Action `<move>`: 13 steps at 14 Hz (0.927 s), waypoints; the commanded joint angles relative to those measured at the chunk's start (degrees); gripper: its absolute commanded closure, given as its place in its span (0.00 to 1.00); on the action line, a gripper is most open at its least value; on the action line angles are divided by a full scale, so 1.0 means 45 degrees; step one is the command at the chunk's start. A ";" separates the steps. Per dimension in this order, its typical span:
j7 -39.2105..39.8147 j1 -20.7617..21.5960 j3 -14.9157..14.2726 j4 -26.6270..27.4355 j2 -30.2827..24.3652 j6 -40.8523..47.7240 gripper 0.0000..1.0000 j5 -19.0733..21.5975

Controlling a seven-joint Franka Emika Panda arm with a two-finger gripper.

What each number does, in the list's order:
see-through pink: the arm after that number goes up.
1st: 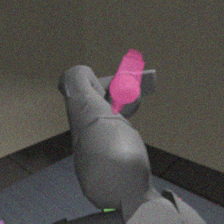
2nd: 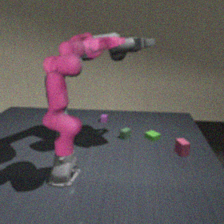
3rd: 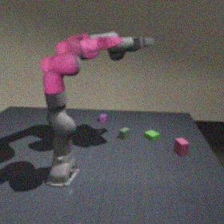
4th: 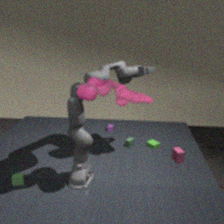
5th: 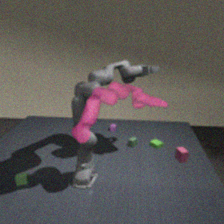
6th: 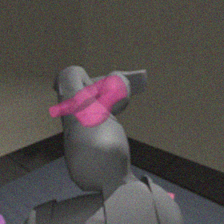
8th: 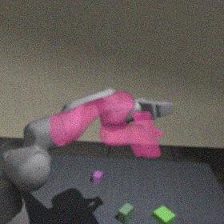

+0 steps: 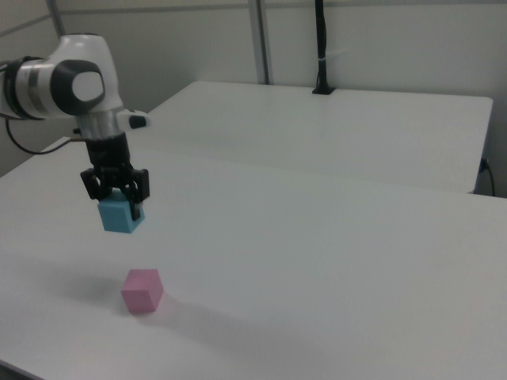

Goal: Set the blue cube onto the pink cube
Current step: 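Lift the light-blue cube and carry it over the pink cube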

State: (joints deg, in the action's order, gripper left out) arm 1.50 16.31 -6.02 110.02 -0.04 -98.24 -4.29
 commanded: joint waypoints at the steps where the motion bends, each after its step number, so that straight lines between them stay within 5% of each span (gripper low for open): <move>1: 0.1148 0.0184 -0.0867 0.1289 -0.0342 -0.0393 1.00 0.0056; 10: 0.1366 0.0340 -0.1240 0.3673 -0.0908 -0.2504 0.99 -0.0726; 13: 0.1288 0.0379 -0.1240 0.3792 -0.0928 -0.2504 0.91 -0.0726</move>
State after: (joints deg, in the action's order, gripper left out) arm 6.65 16.91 -10.82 124.08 -1.47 -107.57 -6.50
